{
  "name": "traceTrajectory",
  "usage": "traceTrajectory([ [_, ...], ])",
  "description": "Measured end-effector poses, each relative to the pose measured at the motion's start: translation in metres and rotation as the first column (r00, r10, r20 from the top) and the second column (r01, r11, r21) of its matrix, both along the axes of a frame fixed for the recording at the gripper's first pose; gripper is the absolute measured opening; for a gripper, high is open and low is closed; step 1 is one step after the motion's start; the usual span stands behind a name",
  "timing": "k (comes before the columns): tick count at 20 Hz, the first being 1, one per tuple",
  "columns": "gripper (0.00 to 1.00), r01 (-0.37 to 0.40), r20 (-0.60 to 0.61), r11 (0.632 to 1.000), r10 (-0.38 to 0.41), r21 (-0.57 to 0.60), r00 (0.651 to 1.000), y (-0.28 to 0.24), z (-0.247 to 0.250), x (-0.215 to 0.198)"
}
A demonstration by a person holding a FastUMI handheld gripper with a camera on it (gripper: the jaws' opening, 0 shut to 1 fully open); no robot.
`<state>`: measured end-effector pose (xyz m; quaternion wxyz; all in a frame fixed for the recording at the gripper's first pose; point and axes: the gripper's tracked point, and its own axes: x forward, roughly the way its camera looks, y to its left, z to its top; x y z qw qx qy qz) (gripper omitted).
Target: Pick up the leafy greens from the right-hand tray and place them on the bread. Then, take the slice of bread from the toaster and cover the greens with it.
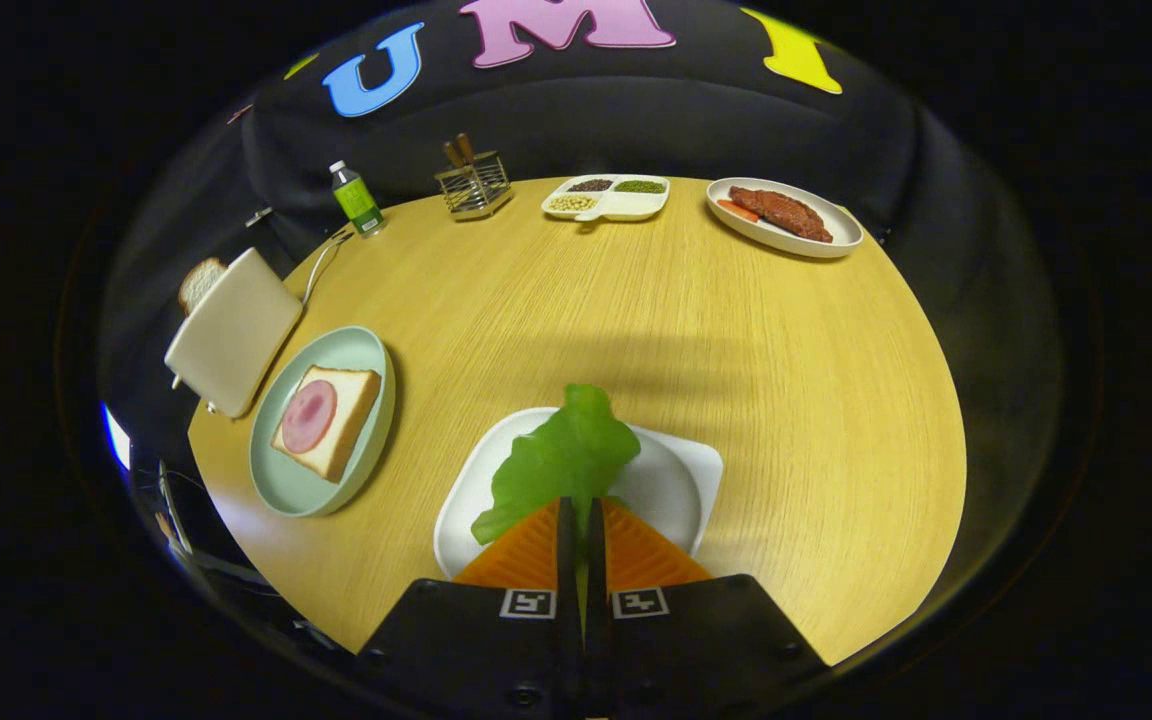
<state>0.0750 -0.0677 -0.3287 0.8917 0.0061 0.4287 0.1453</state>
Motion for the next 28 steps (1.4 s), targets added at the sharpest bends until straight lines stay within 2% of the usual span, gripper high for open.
traceTrajectory([
  [8,0.06,0.004,0.057,0.999,-0.002,-0.038,0.998,0.031,0.053,-0.011],
  [17,0.06,-0.012,0.114,0.999,0.006,0.050,0.993,0.113,0.104,-0.013],
  [28,0.06,-0.071,0.044,0.988,0.066,0.136,0.997,0.208,0.089,-0.025],
])
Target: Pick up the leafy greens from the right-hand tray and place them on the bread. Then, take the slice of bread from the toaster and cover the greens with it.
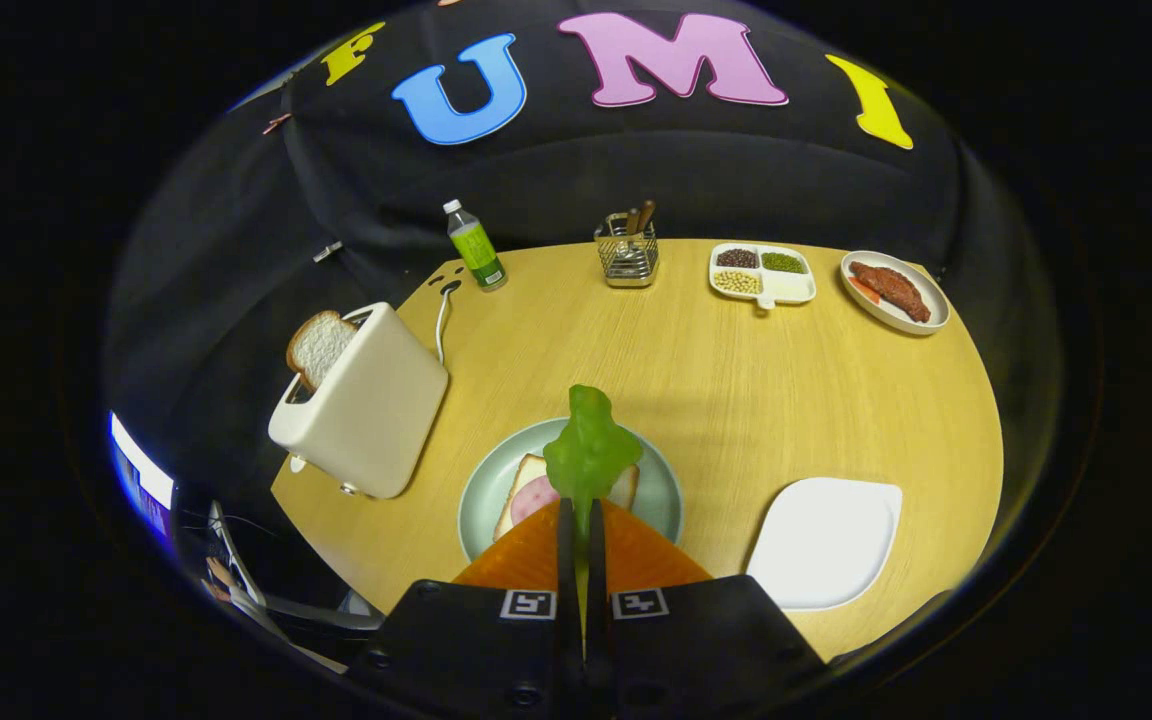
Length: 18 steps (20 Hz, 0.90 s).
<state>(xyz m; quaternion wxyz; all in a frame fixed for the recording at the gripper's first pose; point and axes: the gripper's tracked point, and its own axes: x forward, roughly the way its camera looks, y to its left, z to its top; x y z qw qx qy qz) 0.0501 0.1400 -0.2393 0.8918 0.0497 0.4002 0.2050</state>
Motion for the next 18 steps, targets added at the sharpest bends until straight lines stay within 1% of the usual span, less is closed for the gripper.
traceTrajectory([
  [5,0.07,0.001,-0.027,1.000,-0.001,-0.003,1.000,0.022,-0.012,0.006],
  [8,0.06,0.005,-0.039,1.000,-0.006,-0.024,0.999,0.026,-0.019,0.009],
  [9,0.09,0.006,-0.046,1.000,-0.007,-0.021,0.999,0.028,-0.020,0.010],
  [10,0.09,0.009,-0.050,1.000,-0.010,-0.019,0.999,0.030,-0.022,0.010],
  [12,0.13,0.016,-0.062,1.000,-0.017,-0.017,0.998,0.031,-0.026,0.012],
  [15,0.28,0.018,-0.071,1.000,-0.020,-0.024,0.997,0.033,-0.031,0.013],
  [18,0.53,0.009,-0.075,1.000,-0.011,-0.021,0.997,0.038,-0.034,0.011],
])
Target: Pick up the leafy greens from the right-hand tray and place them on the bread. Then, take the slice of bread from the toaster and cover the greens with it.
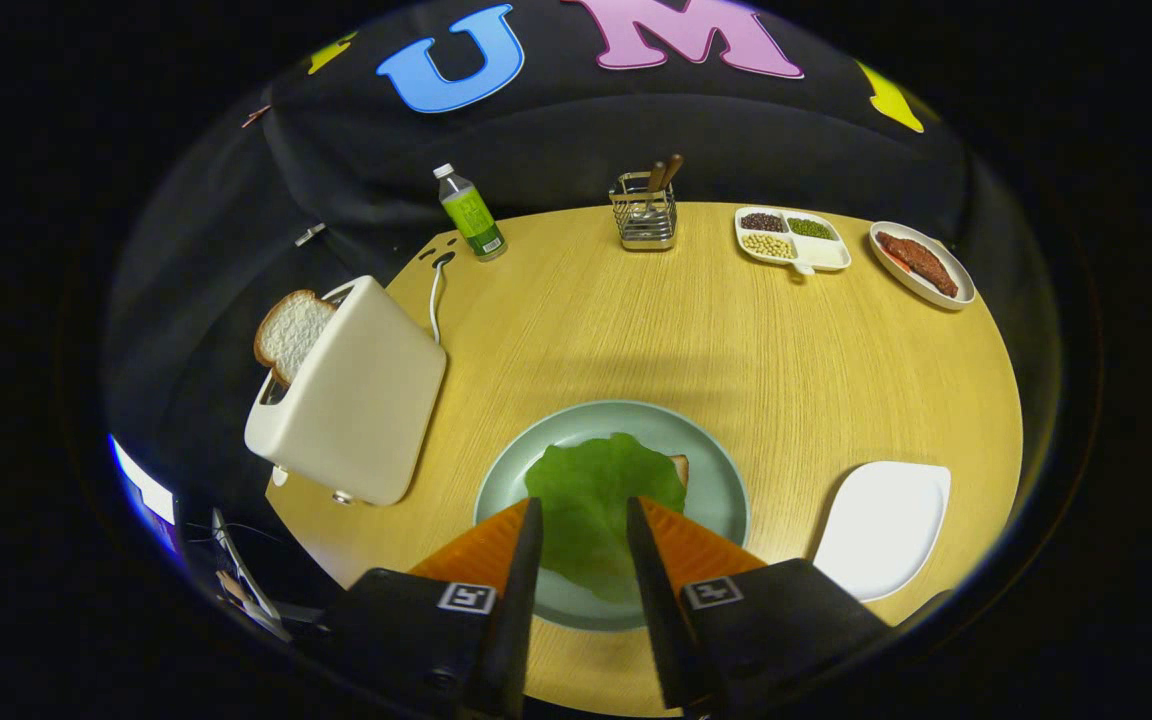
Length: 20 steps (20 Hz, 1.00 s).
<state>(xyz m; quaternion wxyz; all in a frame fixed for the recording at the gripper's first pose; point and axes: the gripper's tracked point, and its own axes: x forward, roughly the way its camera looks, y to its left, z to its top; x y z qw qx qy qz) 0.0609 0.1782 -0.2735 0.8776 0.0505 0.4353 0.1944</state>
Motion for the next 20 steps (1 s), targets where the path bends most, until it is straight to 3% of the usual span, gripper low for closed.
traceTrajectory([
  [1,0.68,0.001,0.005,1.000,-0.001,0.001,1.000,0.001,0.001,0.000],
  [2,0.75,0.003,0.013,1.000,-0.003,0.006,1.000,0.003,0.002,0.000],
  [3,0.93,0.006,0.021,1.000,-0.006,0.011,1.000,0.005,0.002,0.001],
  [4,0.98,0.011,0.026,1.000,-0.011,0.018,1.000,0.005,0.007,0.000],
  [7,0.99,0.022,0.077,0.999,-0.024,0.029,0.997,0.010,0.025,0.005],
  [11,0.98,-0.022,0.191,0.999,0.014,0.038,0.982,0.031,0.067,0.014],
  [20,0.99,-0.279,0.410,0.960,0.265,-0.026,0.872,0.139,0.148,0.014],
])
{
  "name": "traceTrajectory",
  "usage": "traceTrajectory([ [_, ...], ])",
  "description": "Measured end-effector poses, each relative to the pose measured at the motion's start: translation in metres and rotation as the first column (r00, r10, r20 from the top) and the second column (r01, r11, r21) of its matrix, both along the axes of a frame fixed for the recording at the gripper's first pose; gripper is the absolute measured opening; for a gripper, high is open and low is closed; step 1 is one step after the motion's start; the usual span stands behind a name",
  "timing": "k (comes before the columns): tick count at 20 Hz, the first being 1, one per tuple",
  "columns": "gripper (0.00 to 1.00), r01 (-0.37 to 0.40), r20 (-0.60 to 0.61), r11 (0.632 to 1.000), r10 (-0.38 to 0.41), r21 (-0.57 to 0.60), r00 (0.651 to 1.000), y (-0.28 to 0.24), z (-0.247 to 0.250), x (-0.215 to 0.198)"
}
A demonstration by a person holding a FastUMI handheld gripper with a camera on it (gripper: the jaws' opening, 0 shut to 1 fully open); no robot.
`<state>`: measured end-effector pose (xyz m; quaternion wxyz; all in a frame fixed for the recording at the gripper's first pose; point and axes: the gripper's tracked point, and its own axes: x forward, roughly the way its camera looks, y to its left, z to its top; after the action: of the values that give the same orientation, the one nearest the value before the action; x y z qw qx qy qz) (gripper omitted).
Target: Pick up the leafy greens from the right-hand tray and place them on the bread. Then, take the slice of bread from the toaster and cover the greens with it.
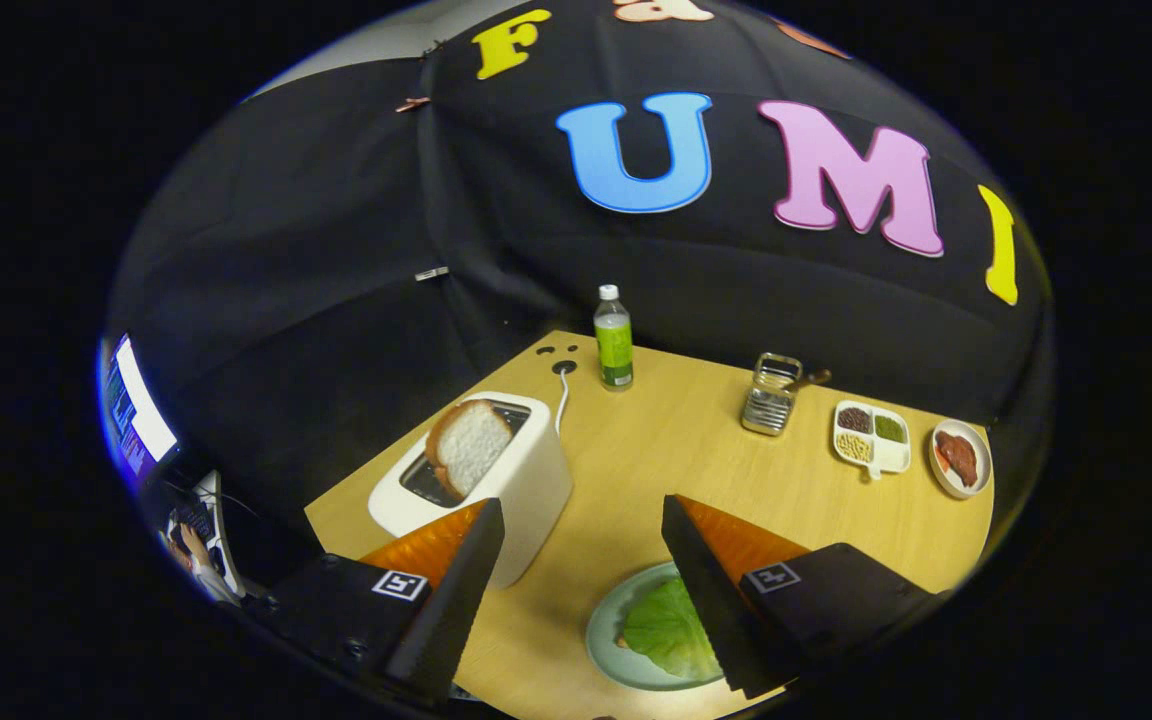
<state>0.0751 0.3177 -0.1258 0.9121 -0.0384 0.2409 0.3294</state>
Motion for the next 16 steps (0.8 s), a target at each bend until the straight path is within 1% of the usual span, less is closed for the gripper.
traceTrajectory([
  [6,0.99,-0.150,0.068,0.987,0.154,-0.059,0.986,0.072,0.010,-0.012],
  [9,0.99,-0.192,0.056,0.978,0.197,-0.082,0.979,0.102,-0.001,-0.013],
  [11,0.99,-0.199,0.054,0.976,0.205,-0.090,0.977,0.120,-0.009,-0.011],
  [16,0.97,-0.150,0.018,0.980,0.153,-0.133,0.988,0.141,-0.041,0.004],
])
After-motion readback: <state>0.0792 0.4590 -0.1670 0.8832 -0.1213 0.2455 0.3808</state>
